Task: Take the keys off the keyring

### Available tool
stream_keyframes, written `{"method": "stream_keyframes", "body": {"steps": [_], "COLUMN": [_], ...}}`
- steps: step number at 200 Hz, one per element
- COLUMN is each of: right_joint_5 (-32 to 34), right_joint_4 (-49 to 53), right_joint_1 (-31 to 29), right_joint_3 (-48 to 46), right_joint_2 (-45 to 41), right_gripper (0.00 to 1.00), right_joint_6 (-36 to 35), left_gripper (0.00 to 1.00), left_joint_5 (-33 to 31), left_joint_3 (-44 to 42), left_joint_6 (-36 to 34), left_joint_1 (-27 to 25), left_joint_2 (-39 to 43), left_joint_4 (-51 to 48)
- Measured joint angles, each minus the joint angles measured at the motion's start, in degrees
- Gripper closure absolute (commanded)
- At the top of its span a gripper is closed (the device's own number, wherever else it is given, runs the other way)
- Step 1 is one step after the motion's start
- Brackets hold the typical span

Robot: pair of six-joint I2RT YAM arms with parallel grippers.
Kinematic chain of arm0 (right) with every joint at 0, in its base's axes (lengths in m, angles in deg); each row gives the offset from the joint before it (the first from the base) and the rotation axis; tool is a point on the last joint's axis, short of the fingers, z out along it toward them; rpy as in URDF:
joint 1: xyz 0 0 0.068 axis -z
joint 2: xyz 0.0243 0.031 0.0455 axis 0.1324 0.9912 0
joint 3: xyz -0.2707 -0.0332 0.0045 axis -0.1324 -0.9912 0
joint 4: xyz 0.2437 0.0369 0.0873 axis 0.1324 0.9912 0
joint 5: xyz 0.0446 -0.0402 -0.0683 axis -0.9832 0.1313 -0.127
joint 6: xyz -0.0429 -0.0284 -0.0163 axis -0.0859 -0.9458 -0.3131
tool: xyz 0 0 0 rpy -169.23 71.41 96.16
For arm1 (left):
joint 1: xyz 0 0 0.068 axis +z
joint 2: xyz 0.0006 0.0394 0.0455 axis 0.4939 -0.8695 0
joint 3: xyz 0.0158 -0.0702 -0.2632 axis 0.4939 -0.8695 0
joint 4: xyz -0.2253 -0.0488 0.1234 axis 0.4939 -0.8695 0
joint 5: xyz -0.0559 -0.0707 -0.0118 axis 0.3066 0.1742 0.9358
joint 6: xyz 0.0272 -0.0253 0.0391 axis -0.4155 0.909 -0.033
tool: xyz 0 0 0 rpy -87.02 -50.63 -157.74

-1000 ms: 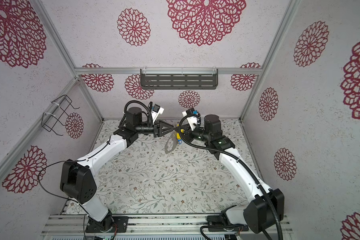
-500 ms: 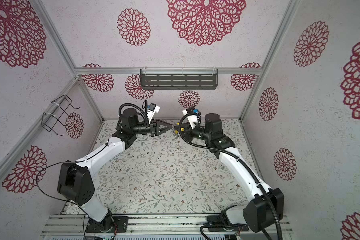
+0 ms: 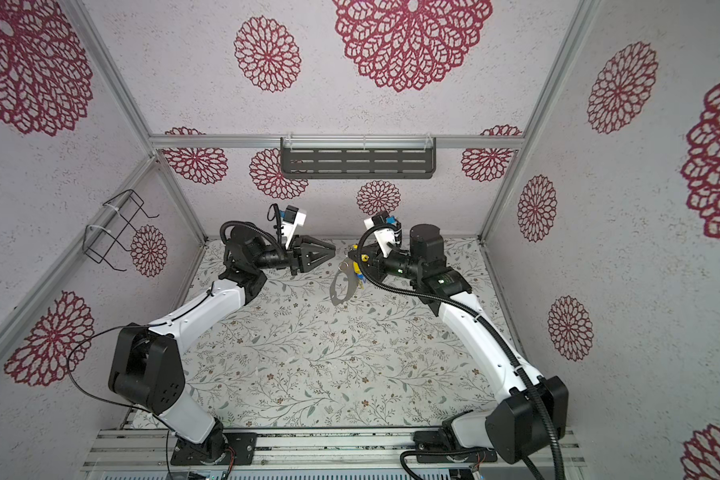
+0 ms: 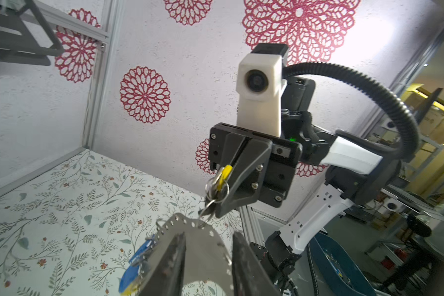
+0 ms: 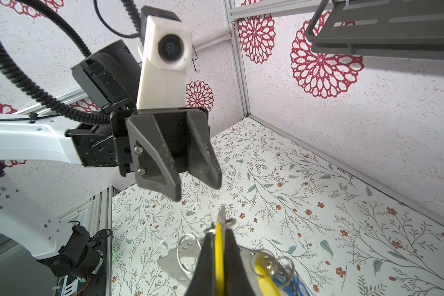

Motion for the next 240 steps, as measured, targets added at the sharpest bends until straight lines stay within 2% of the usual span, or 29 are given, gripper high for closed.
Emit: {"method": "stream_keyframes", "body": {"steps": [44,77,110,154,203,240], "right_joint_5": [-1.4,-2.6,-3.1,-4.3,-4.4,-4.5], "right_joint_4": [0.3,0.3,0.8,1.1,1.0,1.1], "right_joint_1": [0.0,0.0,0.0,0.0,0.0,0.0], "right_joint_3": [0.5,0.5,0.5,0.5,0.5,0.6], "right_joint_2": [0.0,0.0,0.1,0.5,0.7,0.7], "right_gripper": [1.0,1.0,1.0,1.0,1.0,1.0], "right_joint_6": [-0.1,-0.1,-0.1,-0.1,0.0,0.0], "left_gripper": [0.81,0.81,0.75,0.74,0.69,0.67], "left_joint_5": [2.5,2.7,1.0,0.5,1.1,1.7], "left_joint_3": [0.4,1.5,3.2,4.7,4.7,4.7], "left_joint_6": [3.7,5.8,0.9,-5.7,-6.7,-4.7], "left_joint_1": [0.0,0.0,0.0,-0.5,-1.5,-1.5], "left_joint_2": [-2.3,-5.0,-5.2,-5.2,-5.2,-5.2], "left_joint_4": [8.5,11.1,4.4,-5.6,-7.5,-5.5]}}
